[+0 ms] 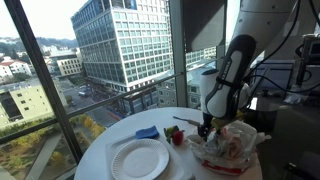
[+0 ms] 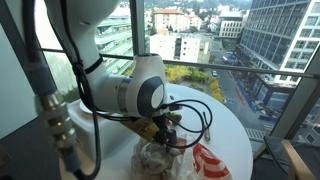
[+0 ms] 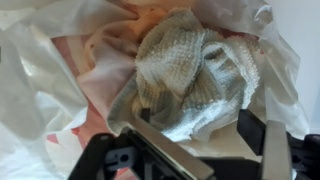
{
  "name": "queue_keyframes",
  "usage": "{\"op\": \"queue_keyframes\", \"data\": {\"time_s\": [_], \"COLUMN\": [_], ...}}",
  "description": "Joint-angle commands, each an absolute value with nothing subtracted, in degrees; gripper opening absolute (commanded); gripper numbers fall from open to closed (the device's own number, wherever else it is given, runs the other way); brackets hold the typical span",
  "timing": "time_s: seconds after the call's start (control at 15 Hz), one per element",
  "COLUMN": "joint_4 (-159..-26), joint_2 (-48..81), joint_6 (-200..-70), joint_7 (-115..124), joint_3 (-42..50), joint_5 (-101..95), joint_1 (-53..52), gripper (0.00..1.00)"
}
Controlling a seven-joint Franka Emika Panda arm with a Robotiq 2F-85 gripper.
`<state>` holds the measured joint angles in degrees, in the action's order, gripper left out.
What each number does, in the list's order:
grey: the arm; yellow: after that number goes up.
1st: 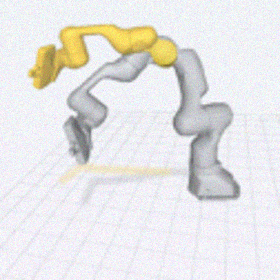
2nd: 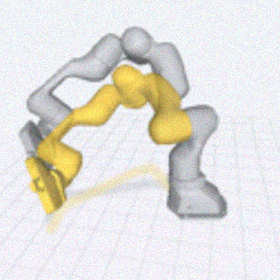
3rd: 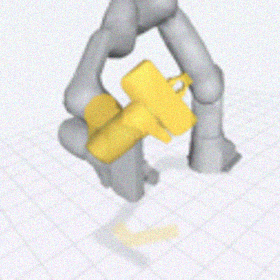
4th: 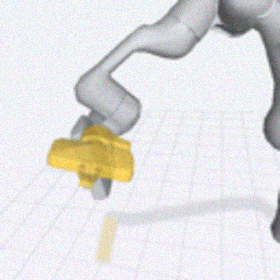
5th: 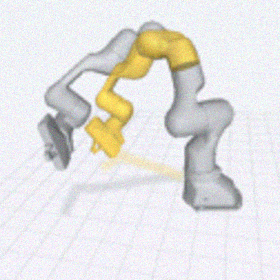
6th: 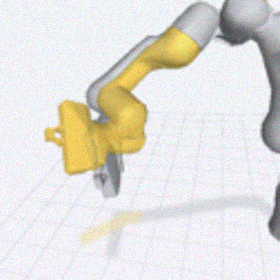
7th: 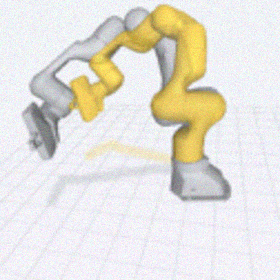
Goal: Put the towel on the table
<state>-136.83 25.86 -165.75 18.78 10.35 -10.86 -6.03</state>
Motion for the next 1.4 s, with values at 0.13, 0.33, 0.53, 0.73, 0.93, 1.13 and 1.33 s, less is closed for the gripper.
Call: {"op": "queue_keyframes", "data": {"time_s": [0.13, 0.33, 0.53, 0.73, 0.93, 1.13, 1.33], "joint_4": [-135.39, -136.85, -136.94, -138.24, -139.95, -141.51, -142.79], "joint_2": [29.90, 28.80, 28.92, 26.29, 19.88, 10.32, 0.89], "joint_6": [-166.03, -166.01, -164.53, -162.63, -157.64, -150.51, -145.90], "joint_7": [19.81, 20.24, 21.74, 21.66, 19.13, 19.95, 21.70], "joint_3": [12.98, 15.88, 19.43, 19.83, 16.61, 15.69, 14.25], "joint_5": [-8.22, -9.54, -9.79, -8.90, -6.22, -7.07, -10.95], "joint_1": [-9.34, -11.67, -13.84, -13.02, -9.34, -8.46, -7.18], "gripper": [0.42, 0.19, 0.03, 0.05, 0.05, 0.06, 0.06]}}
